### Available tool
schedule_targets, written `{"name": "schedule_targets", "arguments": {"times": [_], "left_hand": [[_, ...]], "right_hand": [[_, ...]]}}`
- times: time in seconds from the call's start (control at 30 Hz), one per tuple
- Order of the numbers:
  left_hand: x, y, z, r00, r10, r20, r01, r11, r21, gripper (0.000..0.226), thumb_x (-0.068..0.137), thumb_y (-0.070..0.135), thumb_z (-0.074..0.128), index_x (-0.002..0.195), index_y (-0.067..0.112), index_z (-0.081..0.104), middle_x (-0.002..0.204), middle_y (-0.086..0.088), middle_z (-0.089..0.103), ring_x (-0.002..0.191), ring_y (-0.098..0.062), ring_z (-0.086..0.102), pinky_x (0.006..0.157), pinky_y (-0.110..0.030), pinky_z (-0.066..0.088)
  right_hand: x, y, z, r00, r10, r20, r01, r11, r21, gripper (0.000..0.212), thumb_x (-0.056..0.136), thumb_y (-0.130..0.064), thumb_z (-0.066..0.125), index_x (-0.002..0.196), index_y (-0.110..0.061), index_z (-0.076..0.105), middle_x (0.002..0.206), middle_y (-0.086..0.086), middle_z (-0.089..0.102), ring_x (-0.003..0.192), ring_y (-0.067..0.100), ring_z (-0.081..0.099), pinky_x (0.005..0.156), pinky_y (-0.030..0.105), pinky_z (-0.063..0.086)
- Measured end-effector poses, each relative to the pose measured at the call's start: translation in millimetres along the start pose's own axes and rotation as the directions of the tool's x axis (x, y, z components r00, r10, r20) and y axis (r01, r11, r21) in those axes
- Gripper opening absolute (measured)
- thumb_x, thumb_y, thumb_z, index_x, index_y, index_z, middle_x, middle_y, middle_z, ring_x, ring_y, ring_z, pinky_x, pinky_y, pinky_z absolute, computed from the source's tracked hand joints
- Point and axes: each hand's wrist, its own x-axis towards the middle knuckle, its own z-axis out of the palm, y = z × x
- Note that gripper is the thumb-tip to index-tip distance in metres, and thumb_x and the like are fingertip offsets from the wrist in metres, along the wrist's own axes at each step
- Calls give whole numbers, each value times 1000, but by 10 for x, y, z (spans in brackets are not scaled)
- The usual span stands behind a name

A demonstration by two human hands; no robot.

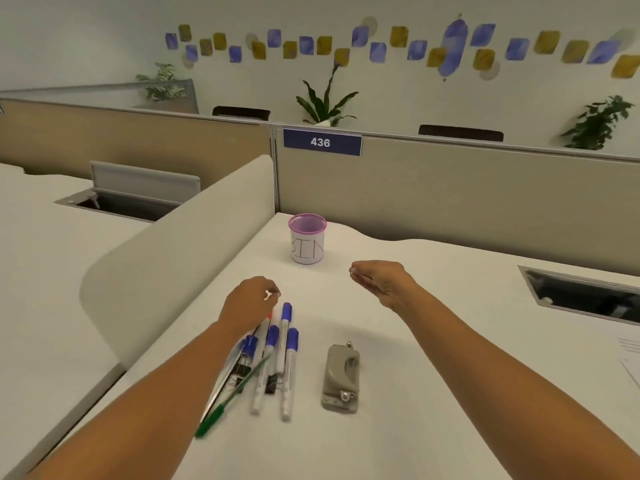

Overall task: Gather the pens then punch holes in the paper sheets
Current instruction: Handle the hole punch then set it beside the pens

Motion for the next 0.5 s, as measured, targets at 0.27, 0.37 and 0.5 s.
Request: {"name": "schedule_targets", "arguments": {"times": [0.27, 0.37, 0.5], "left_hand": [[616, -650, 107, 999, 53, 12, -52, 995, -87, 25, 93, 22, 50, 116, 15, 59, 128, -1, 57, 116, -17, 53, 95, -22, 36], [752, -810, 237, 996, 85, 20, -82, 988, -129, 32, 94, 21, 49, 125, 14, 54, 139, -3, 48, 132, -18, 40, 106, -24, 27], [837, -960, 415, 996, 82, 38, -77, 988, -133, 37, 95, 23, 47, 130, 13, 50, 145, -4, 42, 139, -19, 29, 114, -31, 19]], "right_hand": [[714, -337, 969, 979, -163, -123, 140, 974, -175, 26, 77, 7, 67, 103, 9, 65, 103, 21, 68, 85, 25, 68, 91, 33, 54], [990, -451, 1175, 955, -224, -193, 152, 932, -330, 26, 76, 5, 68, 102, 9, 66, 109, 22, 67, 100, 31, 66, 92, 38, 54], [1264, -552, 1336, 931, -296, -214, 150, 843, -517, 22, 81, 5, 64, 103, 7, 67, 111, 18, 67, 101, 26, 64, 95, 37, 52]]}}
